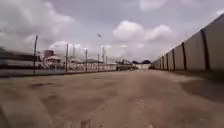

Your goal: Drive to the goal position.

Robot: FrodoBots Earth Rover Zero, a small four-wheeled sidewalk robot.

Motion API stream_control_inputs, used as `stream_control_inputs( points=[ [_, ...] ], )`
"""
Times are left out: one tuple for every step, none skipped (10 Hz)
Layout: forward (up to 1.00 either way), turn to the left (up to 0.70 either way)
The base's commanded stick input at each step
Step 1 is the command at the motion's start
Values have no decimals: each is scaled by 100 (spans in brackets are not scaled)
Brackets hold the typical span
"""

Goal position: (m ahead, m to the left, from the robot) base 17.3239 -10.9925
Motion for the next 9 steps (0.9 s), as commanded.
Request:
stream_control_inputs(
  points=[
    [70,-2],
    [70,-29],
    [70,-35],
    [70,-35],
    [70,-35],
    [70,-35],
    [70,-35],
    [70,-35],
    [70,-35]
  ],
)
